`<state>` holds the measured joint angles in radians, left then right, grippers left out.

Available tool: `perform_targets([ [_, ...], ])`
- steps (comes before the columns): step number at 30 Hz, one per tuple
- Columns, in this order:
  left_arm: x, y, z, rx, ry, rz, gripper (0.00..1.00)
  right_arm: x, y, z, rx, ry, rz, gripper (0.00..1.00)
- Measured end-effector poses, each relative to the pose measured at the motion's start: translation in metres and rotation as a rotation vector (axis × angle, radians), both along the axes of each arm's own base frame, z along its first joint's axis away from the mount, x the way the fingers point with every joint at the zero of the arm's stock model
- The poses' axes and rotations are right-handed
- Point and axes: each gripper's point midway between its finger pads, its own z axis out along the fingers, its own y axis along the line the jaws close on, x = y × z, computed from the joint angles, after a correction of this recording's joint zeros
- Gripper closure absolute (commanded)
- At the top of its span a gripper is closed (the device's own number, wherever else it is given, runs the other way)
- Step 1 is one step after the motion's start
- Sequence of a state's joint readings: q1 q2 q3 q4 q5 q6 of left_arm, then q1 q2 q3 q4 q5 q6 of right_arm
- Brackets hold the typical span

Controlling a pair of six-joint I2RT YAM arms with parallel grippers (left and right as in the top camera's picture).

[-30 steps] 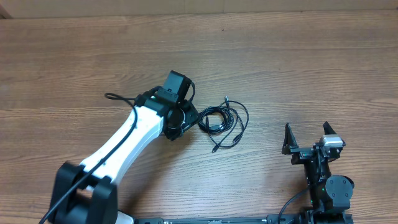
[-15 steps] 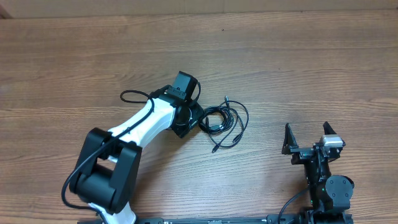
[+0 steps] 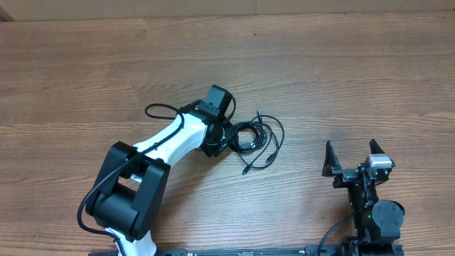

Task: Untangle cables
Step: 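Reach the left gripper forward to the black cable bundle, then grasp the cable bundle with the left gripper and lift it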

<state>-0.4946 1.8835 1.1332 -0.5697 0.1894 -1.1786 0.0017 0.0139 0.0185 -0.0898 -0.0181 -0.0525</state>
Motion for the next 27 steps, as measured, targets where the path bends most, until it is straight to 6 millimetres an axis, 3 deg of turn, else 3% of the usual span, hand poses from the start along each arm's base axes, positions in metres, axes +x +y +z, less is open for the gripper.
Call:
perform_targets([
  [2, -0.001, 0.000, -0.001, 0.012, -0.002, -0.002, 0.96, 0.000, 0.000, 0.000, 0.000, 0.000, 0.000, 0.00],
  [10, 0.000, 0.005, 0.001, 0.045, -0.021, -0.077, 0.96, 0.000, 0.000, 0.000, 0.000, 0.000, 0.000, 0.00],
  [15, 0.006, 0.027, 0.012, 0.096, -0.016, -0.184, 0.96, 0.000, 0.000, 0.000, 0.000, 0.000, 0.000, 0.00],
  [17, 0.019, 0.036, 0.028, 0.109, -0.055, -0.241, 0.96, 0.000, 0.000, 0.000, 0.000, 0.000, 0.001, 0.00],
  [21, 0.044, 0.046, 0.085, 0.122, -0.206, -0.364, 0.96, 0.000, 0.000, 0.000, 0.000, 0.000, 0.000, 0.00],
  [25, 0.047, 0.046, 0.152, 0.130, -0.383, -0.459, 0.96, 0.000, 0.000, 0.000, 0.000, 0.000, 0.000, 0.00],
  [26, 0.041, 0.052, 0.181, 0.153, -0.460, -0.479, 0.96, 0.000, 0.000, 0.000, 0.000, 0.000, 0.000, 0.00],
  [27, 0.040, 0.055, 0.189, 0.164, -0.483, -0.480, 0.96, 0.000, 0.000, 0.000, 0.000, 0.000, 0.000, 0.00],
])
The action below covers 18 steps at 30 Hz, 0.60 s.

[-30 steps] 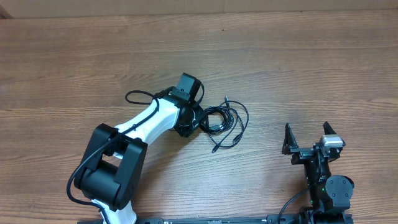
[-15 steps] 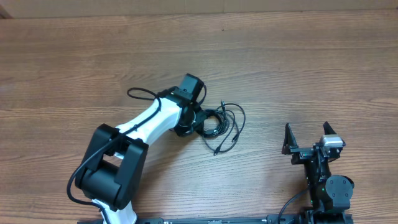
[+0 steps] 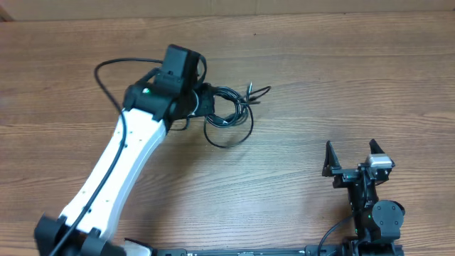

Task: Untangle cables
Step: 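Grasp the cable bundle with the left gripper and lift it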

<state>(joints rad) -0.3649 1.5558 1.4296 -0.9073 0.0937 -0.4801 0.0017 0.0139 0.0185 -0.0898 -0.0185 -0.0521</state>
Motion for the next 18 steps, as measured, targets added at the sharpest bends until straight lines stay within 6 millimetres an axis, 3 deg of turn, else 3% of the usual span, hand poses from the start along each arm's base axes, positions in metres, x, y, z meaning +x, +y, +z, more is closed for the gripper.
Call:
perform_targets([
  [6, -0.010, 0.013, 0.024, 0.027, -0.059, 0.023, 0.96, 0.000, 0.000, 0.000, 0.000, -0.001, 0.000, 0.00],
  [18, -0.016, 0.019, 0.022, -0.021, -0.003, 0.162, 0.96, 0.000, 0.000, 0.000, 0.000, 0.000, 0.000, 0.00],
])
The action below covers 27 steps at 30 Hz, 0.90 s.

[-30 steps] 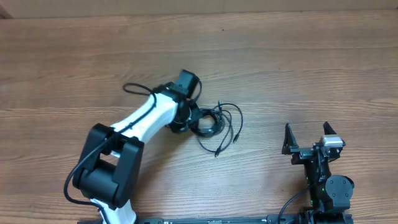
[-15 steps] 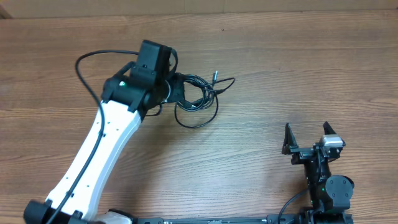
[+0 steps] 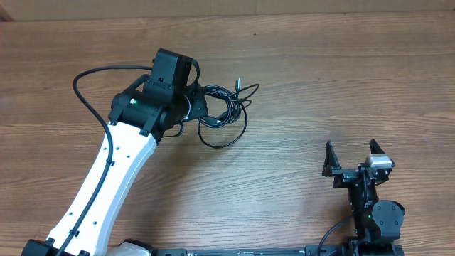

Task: Untangle cables
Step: 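Grasp the cable bundle with the left gripper and lift it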

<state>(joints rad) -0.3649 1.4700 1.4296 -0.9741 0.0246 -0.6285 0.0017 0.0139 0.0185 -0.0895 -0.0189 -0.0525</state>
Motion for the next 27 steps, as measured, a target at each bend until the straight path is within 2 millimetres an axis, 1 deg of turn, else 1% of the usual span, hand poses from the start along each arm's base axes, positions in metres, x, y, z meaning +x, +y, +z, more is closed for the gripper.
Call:
perform_targets([
  [4, -0.001, 0.000, -0.001, -0.009, 0.011, 0.019, 0.96, 0.000, 0.000, 0.000, 0.000, 0.000, 0.000, 0.00],
  [6, -0.001, 0.000, -0.001, -0.011, 0.012, 0.022, 0.96, 0.000, 0.003, 0.000, 0.004, -0.002, 0.019, 0.00],
  [9, -0.001, 0.000, -0.001, -0.012, 0.013, 0.023, 0.95, -0.001, 0.017, 0.005, 0.143, -0.007, 0.098, 0.00],
  [14, -0.002, 0.000, -0.001, -0.032, 0.025, 0.056, 0.95, -0.009, 0.049, 0.007, 0.518, 0.069, 0.278, 0.00],
  [17, -0.009, 0.002, -0.005, -0.075, 0.080, 0.147, 0.96, -0.019, 0.071, 0.007, 0.791, 0.178, 0.397, 0.00],
  [19, -0.015, 0.000, -0.008, -0.121, 0.127, 0.219, 0.96, -0.024, 0.081, 0.008, 0.942, 0.248, 0.443, 0.00],
  [20, -0.017, -0.001, -0.009, -0.146, 0.148, 0.249, 0.96, -0.027, 0.086, 0.009, 1.072, 0.306, 0.464, 0.00],
  [24, -0.023, -0.013, -0.010, -0.238, 0.214, 0.325, 0.95, -0.032, 0.093, 0.010, 1.234, 0.386, 0.483, 0.00],
  [27, -0.029, -0.027, -0.011, -0.275, 0.248, 0.357, 0.96, -0.034, 0.096, 0.009, 1.299, 0.429, 0.487, 0.01],
])
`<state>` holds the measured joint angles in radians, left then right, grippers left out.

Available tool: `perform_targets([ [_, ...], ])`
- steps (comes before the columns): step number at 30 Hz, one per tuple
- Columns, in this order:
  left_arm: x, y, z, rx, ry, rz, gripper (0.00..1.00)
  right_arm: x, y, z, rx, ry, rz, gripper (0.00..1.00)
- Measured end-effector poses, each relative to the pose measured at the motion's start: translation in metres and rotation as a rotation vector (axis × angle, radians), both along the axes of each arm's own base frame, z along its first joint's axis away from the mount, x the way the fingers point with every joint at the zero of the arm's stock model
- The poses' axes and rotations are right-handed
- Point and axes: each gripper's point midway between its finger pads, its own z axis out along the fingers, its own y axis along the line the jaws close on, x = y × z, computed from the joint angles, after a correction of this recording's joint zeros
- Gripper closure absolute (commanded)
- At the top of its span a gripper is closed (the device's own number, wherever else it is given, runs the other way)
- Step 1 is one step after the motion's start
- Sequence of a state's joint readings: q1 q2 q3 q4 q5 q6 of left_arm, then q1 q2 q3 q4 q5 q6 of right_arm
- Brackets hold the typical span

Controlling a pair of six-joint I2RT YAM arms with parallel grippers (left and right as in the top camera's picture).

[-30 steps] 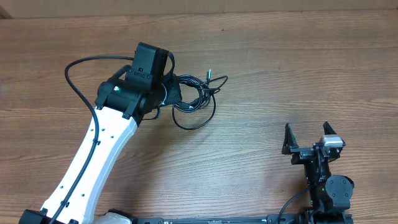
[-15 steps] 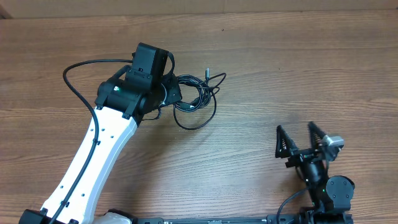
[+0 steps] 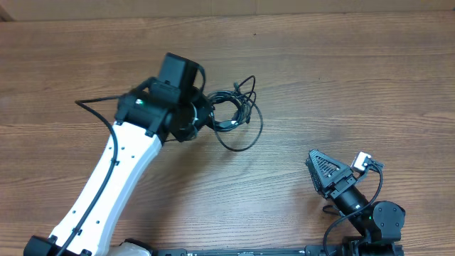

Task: Untangle cables
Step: 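Grasp the cable bundle with the left gripper and lift it, then carry the lifted bundle rightward toward the right gripper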

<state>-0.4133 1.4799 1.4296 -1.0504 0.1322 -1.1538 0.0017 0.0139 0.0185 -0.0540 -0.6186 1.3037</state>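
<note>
A tangled bundle of thin black cables (image 3: 238, 117) hangs from my left gripper (image 3: 207, 114), which is shut on the bundle's left end; the wrist hides most of the fingers. One loose loop (image 3: 242, 144) droops toward the near side, and short ends stick out at the top right. My right gripper (image 3: 322, 173) sits at the near right, well apart from the cables. It is turned on its side with one ribbed finger facing up, so the gap between its fingers does not show.
The wooden table (image 3: 341, 78) runs across the whole view. The left arm's white link (image 3: 117, 178) crosses the near left diagonally, with its own black lead (image 3: 96, 110) arching to the left. The right arm's base (image 3: 377, 220) stands at the near right edge.
The left gripper and the cable bundle have shifted a little to the right. The right gripper, upright and open before, has turned onto its side and now lies further left.
My left gripper was first at the bundle in the middle of the table. Then it held the bundle further back and left, and then slightly more left. The right arm stayed still and open through those moments; now its gripper is turned sideways.
</note>
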Motion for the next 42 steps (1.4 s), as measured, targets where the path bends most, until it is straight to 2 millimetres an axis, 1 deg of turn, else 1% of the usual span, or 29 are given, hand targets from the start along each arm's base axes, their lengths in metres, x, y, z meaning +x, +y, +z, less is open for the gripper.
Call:
perform_targets([
  [2, -0.005, -0.012, -0.002, -0.017, 0.021, 0.010, 0.95, -0.001, 0.002, 0.000, 0.029, 0.022, 0.014, 0.02],
  [4, -0.011, -0.025, -0.005, -0.032, 0.044, 0.024, 0.96, -0.003, 0.004, 0.000, 0.054, 0.042, 0.028, 0.13],
  [5, -0.013, -0.033, -0.007, -0.041, 0.055, 0.029, 0.96, -0.003, 0.004, 0.000, 0.067, 0.052, 0.033, 0.15],
  [6, -0.015, -0.039, -0.008, -0.049, 0.059, 0.029, 0.95, -0.004, 0.005, 0.000, 0.079, 0.063, 0.039, 0.19],
  [7, -0.015, -0.045, -0.008, -0.060, 0.058, 0.028, 0.96, -0.004, 0.006, -0.001, 0.091, 0.074, 0.042, 0.21],
  [9, -0.014, -0.060, -0.004, -0.089, 0.035, 0.020, 0.96, -0.005, 0.007, -0.001, 0.113, 0.093, 0.052, 0.22],
  [13, -0.008, -0.092, 0.011, -0.165, -0.049, -0.021, 0.95, -0.008, 0.011, -0.001, 0.133, 0.110, 0.071, 0.24],
  [15, -0.011, -0.106, 0.017, -0.189, -0.073, -0.049, 0.96, -0.009, 0.013, -0.001, 0.139, 0.116, 0.081, 0.28],
  [17, -0.020, -0.121, 0.019, -0.201, -0.085, -0.084, 0.95, -0.010, 0.014, -0.001, 0.145, 0.122, 0.089, 0.34],
  [20, -0.032, -0.133, 0.019, -0.186, -0.097, -0.119, 0.96, -0.010, 0.015, -0.001, 0.148, 0.125, 0.093, 0.46],
  [23, -0.042, -0.144, 0.020, -0.172, -0.114, -0.147, 0.96, -0.010, 0.015, -0.001, 0.150, 0.129, 0.092, 0.62],
  [26, -0.046, -0.152, 0.022, -0.183, -0.126, -0.167, 0.96, -0.010, 0.015, -0.002, 0.153, 0.133, 0.092, 0.78],
  [28, -0.044, -0.150, 0.022, -0.178, -0.133, -0.165, 0.96, -0.010, 0.015, -0.002, 0.154, 0.134, 0.092, 0.83],
  [30, -0.037, -0.145, 0.022, -0.160, -0.151, -0.171, 0.96, -0.010, 0.015, -0.002, 0.150, 0.131, 0.093, 0.89],
  [32, -0.026, -0.133, 0.022, -0.136, -0.174, -0.177, 0.96, -0.010, 0.015, -0.002, 0.149, 0.130, 0.093, 0.95],
  [33, -0.013, -0.120, 0.022, -0.115, -0.194, -0.179, 0.96, -0.010, 0.015, -0.002, 0.146, 0.129, 0.092, 0.96],
  [34, -0.011, -0.118, 0.022, -0.110, -0.198, -0.178, 0.96, -0.010, 0.015, -0.002, 0.146, 0.129, 0.093, 0.96],
  [36, 0.007, -0.096, 0.022, -0.092, -0.216, -0.189, 0.96, -0.009, 0.014, -0.002, 0.145, 0.127, 0.087, 0.96],
  [39, 0.029, -0.063, 0.022, -0.084, -0.222, -0.185, 0.96, -0.008, 0.013, -0.002, 0.144, 0.125, 0.076, 0.96],
  [40, 0.033, -0.055, 0.022, -0.089, -0.218, -0.179, 0.96, -0.008, 0.012, -0.002, 0.143, 0.123, 0.071, 0.94],
  [41, 0.035, -0.049, 0.021, -0.097, -0.211, -0.177, 0.96, -0.007, 0.012, -0.002, 0.141, 0.122, 0.068, 0.89],
  [42, 0.037, -0.043, 0.022, -0.111, -0.203, -0.175, 0.96, -0.007, 0.012, -0.002, 0.140, 0.120, 0.067, 0.80],
])
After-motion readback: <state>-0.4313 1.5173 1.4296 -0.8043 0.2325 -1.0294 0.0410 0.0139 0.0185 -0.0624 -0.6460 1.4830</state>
